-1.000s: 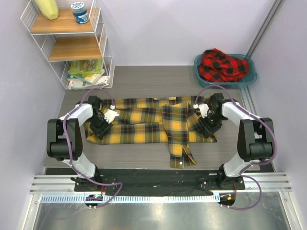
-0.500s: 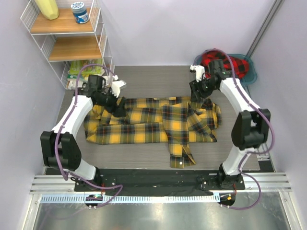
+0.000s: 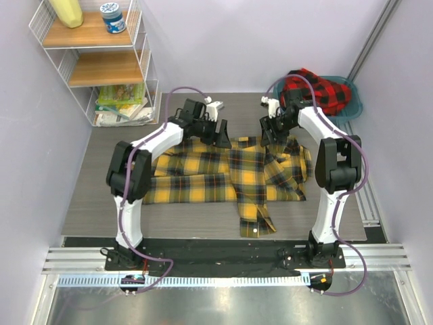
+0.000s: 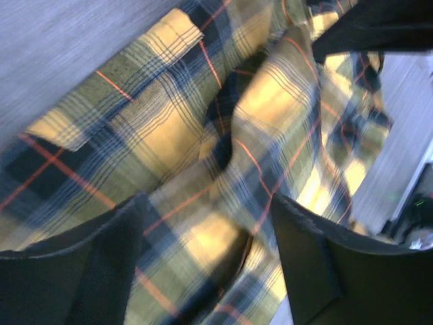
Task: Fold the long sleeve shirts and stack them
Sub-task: Fold the shirt
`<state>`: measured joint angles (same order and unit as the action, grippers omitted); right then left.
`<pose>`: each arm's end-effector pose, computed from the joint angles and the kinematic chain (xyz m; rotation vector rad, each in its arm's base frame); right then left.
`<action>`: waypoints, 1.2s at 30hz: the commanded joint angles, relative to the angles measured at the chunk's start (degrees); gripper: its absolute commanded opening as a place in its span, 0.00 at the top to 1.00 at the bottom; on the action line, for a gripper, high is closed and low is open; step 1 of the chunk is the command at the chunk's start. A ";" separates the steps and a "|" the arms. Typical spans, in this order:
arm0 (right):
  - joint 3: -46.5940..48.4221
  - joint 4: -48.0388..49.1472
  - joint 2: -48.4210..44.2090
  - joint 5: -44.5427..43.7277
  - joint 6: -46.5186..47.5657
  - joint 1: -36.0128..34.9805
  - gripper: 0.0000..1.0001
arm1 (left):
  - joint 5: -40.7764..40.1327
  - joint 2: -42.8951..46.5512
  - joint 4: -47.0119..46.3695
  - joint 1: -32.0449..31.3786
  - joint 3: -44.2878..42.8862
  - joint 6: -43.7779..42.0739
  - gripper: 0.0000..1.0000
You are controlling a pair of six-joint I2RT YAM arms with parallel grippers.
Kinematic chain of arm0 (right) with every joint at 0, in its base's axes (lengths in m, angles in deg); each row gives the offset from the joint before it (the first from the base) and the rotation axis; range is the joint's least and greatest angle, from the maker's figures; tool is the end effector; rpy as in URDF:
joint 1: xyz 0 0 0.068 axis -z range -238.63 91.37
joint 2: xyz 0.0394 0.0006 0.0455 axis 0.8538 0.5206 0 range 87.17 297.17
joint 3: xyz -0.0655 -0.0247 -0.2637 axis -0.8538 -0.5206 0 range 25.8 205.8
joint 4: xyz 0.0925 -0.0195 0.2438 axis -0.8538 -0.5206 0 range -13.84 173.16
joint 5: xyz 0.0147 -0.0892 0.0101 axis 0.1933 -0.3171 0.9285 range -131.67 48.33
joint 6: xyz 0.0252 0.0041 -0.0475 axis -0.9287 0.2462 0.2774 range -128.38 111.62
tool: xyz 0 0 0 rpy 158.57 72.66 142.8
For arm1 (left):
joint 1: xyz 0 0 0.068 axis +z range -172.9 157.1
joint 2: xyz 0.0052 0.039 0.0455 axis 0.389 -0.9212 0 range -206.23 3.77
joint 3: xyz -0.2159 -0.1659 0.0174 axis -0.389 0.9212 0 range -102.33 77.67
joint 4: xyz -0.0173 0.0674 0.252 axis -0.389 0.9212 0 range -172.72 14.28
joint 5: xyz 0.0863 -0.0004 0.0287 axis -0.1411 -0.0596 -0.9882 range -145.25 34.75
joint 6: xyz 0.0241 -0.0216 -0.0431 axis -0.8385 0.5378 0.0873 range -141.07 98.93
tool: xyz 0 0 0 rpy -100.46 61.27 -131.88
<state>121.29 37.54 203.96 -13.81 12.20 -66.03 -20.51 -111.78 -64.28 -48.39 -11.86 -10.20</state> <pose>0.4246 0.0720 0.2189 -0.7651 2.5202 0.5863 0.4010 -0.2138 0.2259 0.6124 2.3183 -1.0182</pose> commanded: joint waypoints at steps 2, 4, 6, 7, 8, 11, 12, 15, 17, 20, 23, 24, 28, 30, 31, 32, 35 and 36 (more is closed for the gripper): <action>2.60 2.56 0.54 4.57 -0.80 -0.16 0.53 | 4.01 -5.30 -8.94 -1.13 -3.71 12.58 0.36; 2.78 2.74 1.15 4.75 -0.89 -0.16 0.56 | 5.15 -6.35 -10.08 -1.48 -3.19 13.73 0.45; 3.22 2.74 1.68 4.84 -0.80 -0.16 0.59 | 6.65 -7.67 -11.32 -1.58 -2.84 15.49 0.52; 3.39 2.74 2.12 5.01 -0.72 -0.16 0.60 | 6.83 -7.94 -11.75 -1.57 -2.31 15.93 0.60; 3.66 2.47 2.30 5.80 -0.54 -0.16 0.59 | 7.00 -7.94 -12.19 -1.57 -1.79 16.11 0.63; 4.10 1.95 2.91 7.03 -0.71 -0.25 0.58 | 8.14 -7.68 -14.56 -1.66 -0.03 17.07 0.67; 4.27 1.42 3.09 7.64 -0.63 -0.25 0.55 | 8.32 -7.68 -15.00 -1.58 0.32 17.60 0.67; 5.06 -0.07 3.97 8.18 -0.01 -0.42 0.53 | 8.59 -7.59 -15.18 -1.58 0.68 17.87 0.75; 5.15 -0.16 4.06 8.18 0.34 -0.34 0.65 | 8.15 -7.59 -15.01 -1.57 0.77 17.60 0.81; 5.41 -0.25 3.53 7.83 0.52 -0.42 0.99 | 7.02 -6.36 -15.01 -1.57 1.55 17.17 0.97; 6.20 0.18 1.69 7.21 0.17 -0.33 0.99 | 4.64 -3.03 -15.18 -1.40 4.19 15.94 1.00; 6.47 0.88 0.73 7.04 -0.36 -0.34 0.99 | 2.98 -2.15 -15.71 -1.31 6.02 15.67 1.00; 8.40 2.30 0.10 6.25 -1.85 -0.77 0.99 | 0.07 2.34 -18.09 -1.22 9.99 14.79 1.00; 10.33 1.08 1.06 4.93 -1.42 -1.39 0.99 | -0.55 2.08 -17.39 -1.22 9.13 13.83 1.00; 10.86 0.54 2.55 4.67 -0.72 -1.74 0.99 | -1.51 1.64 -16.42 -1.14 8.60 13.48 1.00; 11.56 0.10 3.08 4.31 -0.37 -2.26 0.99 | -1.43 0.51 -15.81 -1.22 8.15 13.38 1.00; 11.13 -0.78 4.75 2.56 0.16 -3.15 0.99 | -2.31 -0.47 -14.57 -1.13 7.53 13.12 1.00; 10.87 -0.43 4.93 1.60 0.25 -3.58 0.99 | -3.09 -0.47 -14.40 -1.13 7.97 12.86 1.00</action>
<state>130.64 37.01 208.05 -9.18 11.30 -68.48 -20.78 -112.72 -79.08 -49.77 -2.90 4.73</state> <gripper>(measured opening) 0.024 0.006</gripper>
